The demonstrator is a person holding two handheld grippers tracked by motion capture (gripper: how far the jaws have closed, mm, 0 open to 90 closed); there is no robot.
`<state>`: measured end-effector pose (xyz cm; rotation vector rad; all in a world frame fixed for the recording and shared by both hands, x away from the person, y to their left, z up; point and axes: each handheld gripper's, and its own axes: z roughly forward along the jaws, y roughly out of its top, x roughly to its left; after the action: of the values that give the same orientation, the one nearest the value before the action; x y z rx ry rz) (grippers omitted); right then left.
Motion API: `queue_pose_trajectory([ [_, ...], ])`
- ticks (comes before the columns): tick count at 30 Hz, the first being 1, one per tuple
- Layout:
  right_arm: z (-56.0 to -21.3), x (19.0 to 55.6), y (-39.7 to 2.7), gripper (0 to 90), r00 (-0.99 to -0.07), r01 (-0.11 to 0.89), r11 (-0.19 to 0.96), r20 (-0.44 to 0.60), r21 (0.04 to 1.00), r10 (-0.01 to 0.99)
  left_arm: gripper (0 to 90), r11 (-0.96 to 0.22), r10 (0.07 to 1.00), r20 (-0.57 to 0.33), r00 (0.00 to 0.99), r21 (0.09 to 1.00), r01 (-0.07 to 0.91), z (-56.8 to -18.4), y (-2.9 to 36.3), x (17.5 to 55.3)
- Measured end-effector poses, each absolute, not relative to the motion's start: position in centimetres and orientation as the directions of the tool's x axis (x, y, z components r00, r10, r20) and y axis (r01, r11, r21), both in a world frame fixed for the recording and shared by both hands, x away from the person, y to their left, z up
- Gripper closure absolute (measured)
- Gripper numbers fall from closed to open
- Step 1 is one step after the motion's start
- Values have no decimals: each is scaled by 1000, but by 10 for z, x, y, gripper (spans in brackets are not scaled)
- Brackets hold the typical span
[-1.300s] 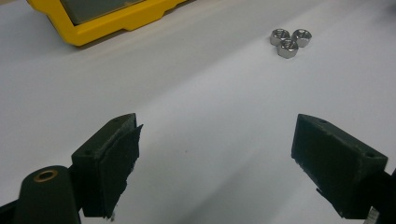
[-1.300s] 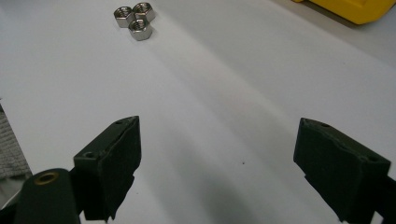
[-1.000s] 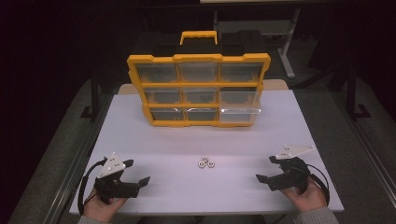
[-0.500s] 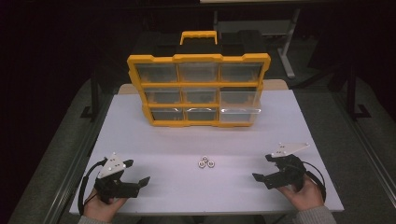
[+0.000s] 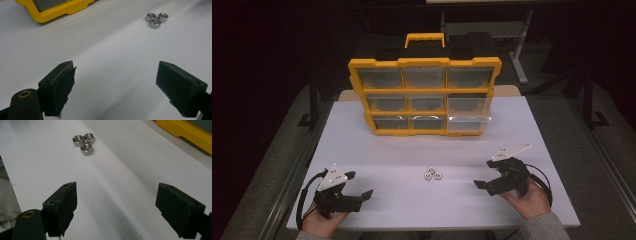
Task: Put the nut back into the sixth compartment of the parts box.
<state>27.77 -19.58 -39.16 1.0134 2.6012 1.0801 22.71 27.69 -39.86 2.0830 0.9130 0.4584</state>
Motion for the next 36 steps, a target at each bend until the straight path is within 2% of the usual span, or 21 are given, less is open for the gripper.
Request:
queue_pose_trajectory([
  [16, -386, 296, -155, 236, -811, 498, 595, 95, 631, 577, 146, -433, 735, 19, 678, 782, 447, -398, 278, 228],
  [25, -396, 309, -118, 350, -851, 465, 663, 92, 586, 516, 146, -429, 734, 18, 679, 787, 444, -398, 278, 227],
  [26, -398, 312, -111, 383, -864, 450, 678, 92, 581, 495, 146, -429, 735, 18, 678, 787, 444, -398, 278, 227],
  [36, -406, 322, -85, 469, -886, 425, 729, 83, 537, 456, 146, -423, 738, 18, 675, 791, 442, -397, 279, 227],
])
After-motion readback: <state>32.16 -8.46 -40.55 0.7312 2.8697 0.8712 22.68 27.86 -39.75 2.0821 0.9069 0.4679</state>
